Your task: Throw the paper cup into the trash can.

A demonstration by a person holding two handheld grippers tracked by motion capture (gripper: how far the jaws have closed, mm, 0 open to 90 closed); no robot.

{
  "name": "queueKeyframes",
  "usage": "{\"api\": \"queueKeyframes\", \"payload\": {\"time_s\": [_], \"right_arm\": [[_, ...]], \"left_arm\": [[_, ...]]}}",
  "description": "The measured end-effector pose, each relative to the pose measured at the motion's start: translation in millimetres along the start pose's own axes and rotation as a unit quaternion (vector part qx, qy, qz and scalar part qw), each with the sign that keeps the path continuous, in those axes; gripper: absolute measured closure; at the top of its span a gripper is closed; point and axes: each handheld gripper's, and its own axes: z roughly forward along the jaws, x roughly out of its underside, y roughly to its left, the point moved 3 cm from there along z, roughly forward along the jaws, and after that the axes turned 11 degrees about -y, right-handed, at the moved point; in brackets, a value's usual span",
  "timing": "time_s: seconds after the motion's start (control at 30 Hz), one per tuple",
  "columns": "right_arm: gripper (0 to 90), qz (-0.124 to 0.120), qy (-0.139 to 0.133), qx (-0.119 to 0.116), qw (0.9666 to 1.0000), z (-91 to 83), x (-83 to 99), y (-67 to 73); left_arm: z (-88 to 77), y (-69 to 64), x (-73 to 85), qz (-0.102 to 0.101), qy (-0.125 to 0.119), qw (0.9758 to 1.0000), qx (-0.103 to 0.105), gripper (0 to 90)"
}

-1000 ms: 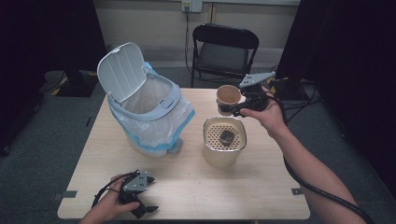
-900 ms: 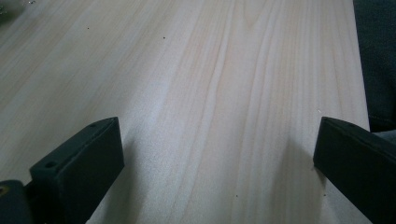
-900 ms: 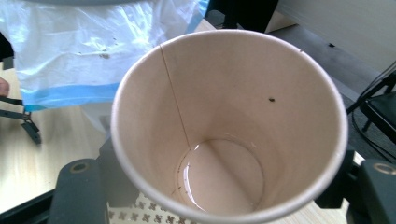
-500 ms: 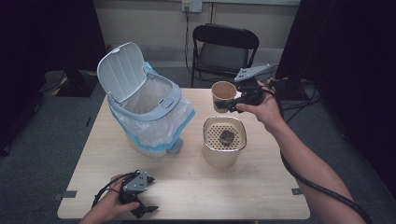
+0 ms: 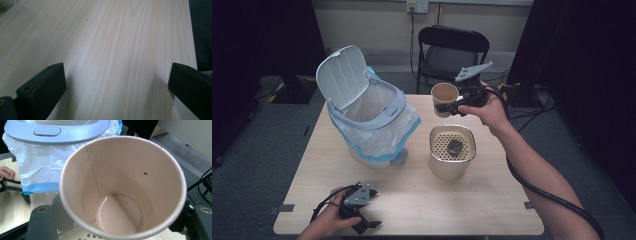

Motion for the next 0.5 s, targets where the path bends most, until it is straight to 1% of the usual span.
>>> {"api": "queueKeyframes", "payload": {"time_s": [0.03, 0.07, 0.1, 0.13, 0.17, 0.23, 0.27, 0.3, 0.33, 0.5], "right_arm": [[27.3, -0.001, 0.001, -0.001, 1.0, 0.6, -0.9, 0.1], [27.3, -0.001, 0.002, -0.001, 1.0, 1.3, -2.3, 0.3], [27.3, -0.002, 0.003, -0.002, 1.0, 1.7, -3.6, 0.6], [27.3, -0.001, 0.003, -0.003, 1.0, 2.0, -5.1, 0.8], [27.3, 0.0, 0.003, -0.004, 1.0, 2.4, -6.6, 1.2], [27.2, -0.001, 0.009, -0.008, 0.9999, 3.2, -9.9, 1.4], [27.2, -0.003, 0.012, -0.01, 0.9999, 3.5, -11.7, 1.3], [27.2, -0.003, 0.013, -0.01, 0.9999, 3.6, -13.3, 1.4], [27.2, -0.006, 0.013, -0.012, 0.9998, 3.7, -16.2, 1.4], [27.2, 0.005, 0.008, -0.016, 0.9998, 3.9, -25.9, 1.1]], "left_arm": [[-0.7, 0.0, 0.3, 0.0, 0.006, 1.0, 0.0, 0.6], [-0.9, -0.2, 0.4, -0.001, 0.006, 1.0, 0.0, 0.6], [0.1, -0.2, 0.1, 0.0, -0.001, 1.0, 0.001, 0.6], [0.4, -0.5, 0.1, -0.002, -0.003, 1.0, 0.0, 0.6], [-0.7, -0.2, 0.4, -0.001, 0.005, 1.0, 0.0, 0.6], [-0.9, -0.2, 0.3, -0.001, 0.006, 1.0, 0.0, 0.6], [-0.5, -0.6, 0.3, -0.003, 0.004, 1.0, -0.001, 0.6], [-0.8, -0.3, 0.3, -0.001, 0.006, 1.0, 0.0, 0.5], [0.0, -0.5, 0.1, -0.002, 0.002, 1.0, 0.0, 0.4], [0.0, -0.2, -0.2, 0.002, 0.002, 1.0, 0.0, 0.2]]}}
